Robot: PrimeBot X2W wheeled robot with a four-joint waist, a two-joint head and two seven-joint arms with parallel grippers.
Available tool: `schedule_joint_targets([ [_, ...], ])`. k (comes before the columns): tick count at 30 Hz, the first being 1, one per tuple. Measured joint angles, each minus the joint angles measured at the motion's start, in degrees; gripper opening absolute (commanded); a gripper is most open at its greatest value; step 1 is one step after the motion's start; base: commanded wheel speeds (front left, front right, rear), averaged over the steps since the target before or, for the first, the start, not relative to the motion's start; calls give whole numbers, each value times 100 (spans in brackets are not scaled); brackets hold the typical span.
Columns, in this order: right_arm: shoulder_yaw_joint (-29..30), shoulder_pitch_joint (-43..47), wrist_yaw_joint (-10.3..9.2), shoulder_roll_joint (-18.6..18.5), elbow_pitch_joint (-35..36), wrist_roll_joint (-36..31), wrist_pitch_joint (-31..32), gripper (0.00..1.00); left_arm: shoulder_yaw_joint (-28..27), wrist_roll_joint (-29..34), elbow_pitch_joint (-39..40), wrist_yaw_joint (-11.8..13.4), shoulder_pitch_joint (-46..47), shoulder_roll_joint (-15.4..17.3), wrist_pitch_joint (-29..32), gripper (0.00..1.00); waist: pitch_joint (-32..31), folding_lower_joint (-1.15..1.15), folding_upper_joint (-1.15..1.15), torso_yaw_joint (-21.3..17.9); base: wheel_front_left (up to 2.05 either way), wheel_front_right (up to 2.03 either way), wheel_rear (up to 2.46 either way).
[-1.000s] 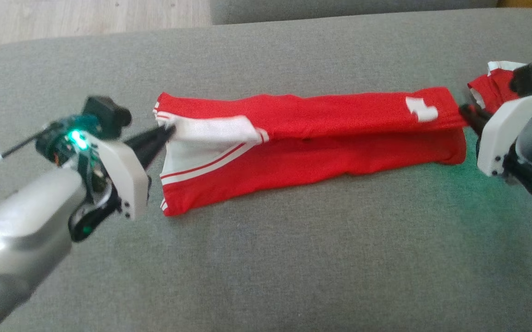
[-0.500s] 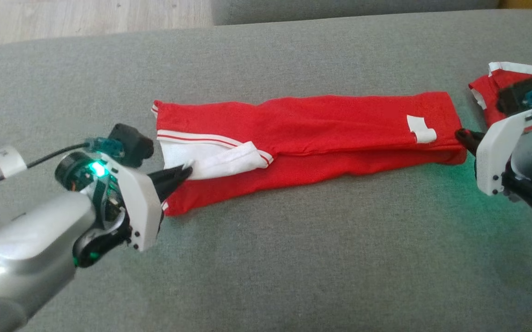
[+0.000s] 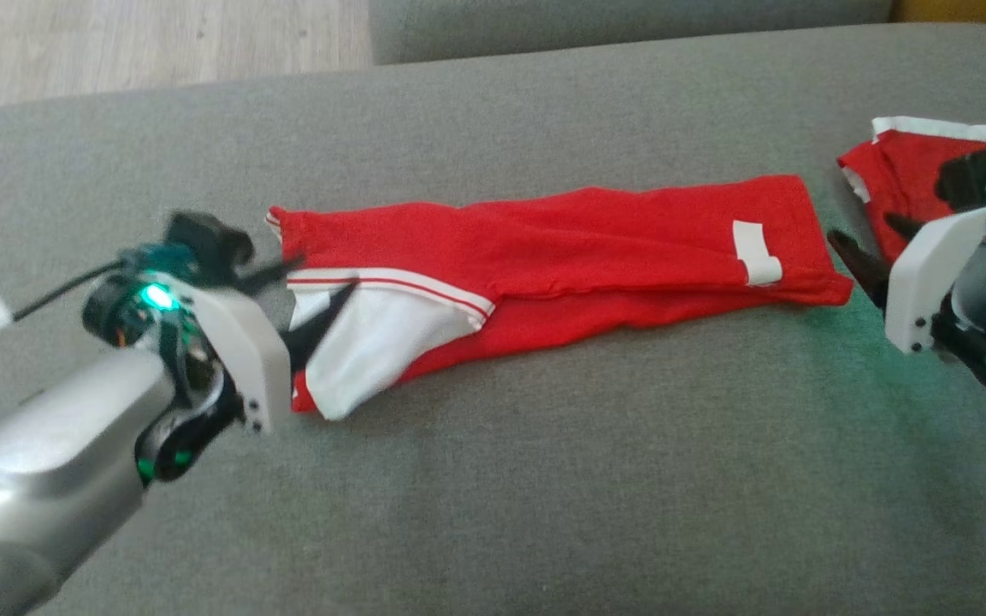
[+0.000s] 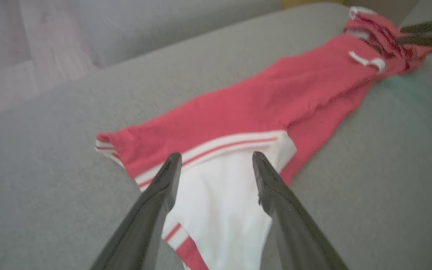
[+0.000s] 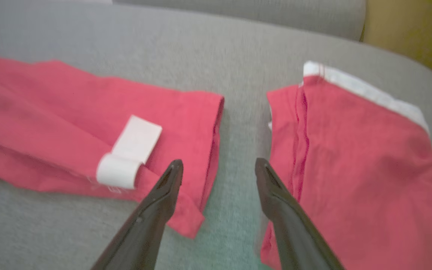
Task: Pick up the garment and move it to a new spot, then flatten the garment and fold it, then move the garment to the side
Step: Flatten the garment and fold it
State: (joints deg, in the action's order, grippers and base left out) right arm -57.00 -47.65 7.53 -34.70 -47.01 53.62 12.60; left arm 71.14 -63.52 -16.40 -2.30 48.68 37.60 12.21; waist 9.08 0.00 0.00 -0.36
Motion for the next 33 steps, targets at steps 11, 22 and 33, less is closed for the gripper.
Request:
schedule_joint_targets([
  [11, 1106, -109, 0, 627, -307, -182, -2463, 100, -1168, 149, -439, 1044, -366, -658, -2510, 100, -532, 0, 0, -98, 0, 0, 0],
  [22, 3757, 1104, 0, 1653, 816, -2081, -2698, 100, -3505, 1548, 283, 1539, -2360, -1338, -2671, 100, -983, 0, 0, -139, 0, 0, 0],
  [33, 5219, 3632, 0, 3065, 1824, -4157, -2697, 100, -4598, 2914, 363, 1226, -4095, -2280, -2674, 100, -1134, 0, 0, -143, 0, 0, 0],
])
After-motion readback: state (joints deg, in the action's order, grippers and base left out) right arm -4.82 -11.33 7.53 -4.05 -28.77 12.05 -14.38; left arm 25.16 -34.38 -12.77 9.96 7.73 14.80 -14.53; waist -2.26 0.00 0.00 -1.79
